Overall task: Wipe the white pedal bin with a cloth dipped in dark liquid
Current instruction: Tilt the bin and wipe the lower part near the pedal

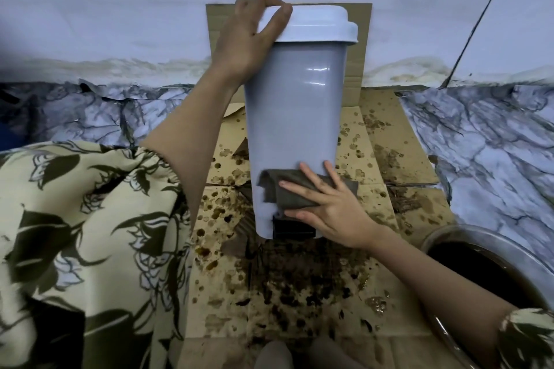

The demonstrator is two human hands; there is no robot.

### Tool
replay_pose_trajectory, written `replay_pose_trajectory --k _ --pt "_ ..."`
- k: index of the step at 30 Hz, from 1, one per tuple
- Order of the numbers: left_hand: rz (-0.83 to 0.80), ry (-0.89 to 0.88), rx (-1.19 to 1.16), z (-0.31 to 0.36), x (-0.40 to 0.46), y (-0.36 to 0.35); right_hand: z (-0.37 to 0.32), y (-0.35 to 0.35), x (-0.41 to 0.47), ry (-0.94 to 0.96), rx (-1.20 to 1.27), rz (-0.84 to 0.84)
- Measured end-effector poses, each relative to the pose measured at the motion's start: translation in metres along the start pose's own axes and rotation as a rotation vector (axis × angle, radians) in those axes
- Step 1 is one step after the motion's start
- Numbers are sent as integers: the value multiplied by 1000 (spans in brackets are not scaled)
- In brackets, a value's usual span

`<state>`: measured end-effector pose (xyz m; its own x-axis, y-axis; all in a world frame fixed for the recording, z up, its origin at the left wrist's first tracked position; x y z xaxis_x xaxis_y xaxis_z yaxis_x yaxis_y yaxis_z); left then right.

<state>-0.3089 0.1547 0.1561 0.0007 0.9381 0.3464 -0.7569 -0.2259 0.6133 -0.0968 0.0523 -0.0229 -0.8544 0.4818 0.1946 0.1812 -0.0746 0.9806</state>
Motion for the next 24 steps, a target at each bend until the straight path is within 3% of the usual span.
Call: replay_pose_trajectory --k 4,8,11,16,19,21,24 --pt "14 -3 6 4 0 -6 8 -2 -18 -50 1 74" --pt "32 6 -1 6 -1 -8 5 3 10 45 -234 -7" --pt "36 9 5 8 1 -11 -17 5 45 102 -276 -37" --pt "25 3 9 5 -1 -9 -31 0 69 436 -356 -368" --pt "30 -2 14 6 1 -10 -37 0 72 437 -195 -566" --pt "31 -1 8 6 0 -11 -42 2 74 401 -101 -610" --pt "10 0 -6 5 -3 -8 -42 3 71 417 -164 -518"
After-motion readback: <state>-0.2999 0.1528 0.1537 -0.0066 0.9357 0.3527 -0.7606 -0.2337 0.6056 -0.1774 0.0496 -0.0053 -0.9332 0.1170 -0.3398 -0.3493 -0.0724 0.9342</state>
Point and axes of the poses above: each hand's wrist, its own x-axis towards the middle knuckle, its own y-axis out of the back of the hand, z = x × y, the point moved 1 cm from there along x, towards the middle knuckle, and after that the axes turned 9 degrees about -z, right-handed, at the moved point
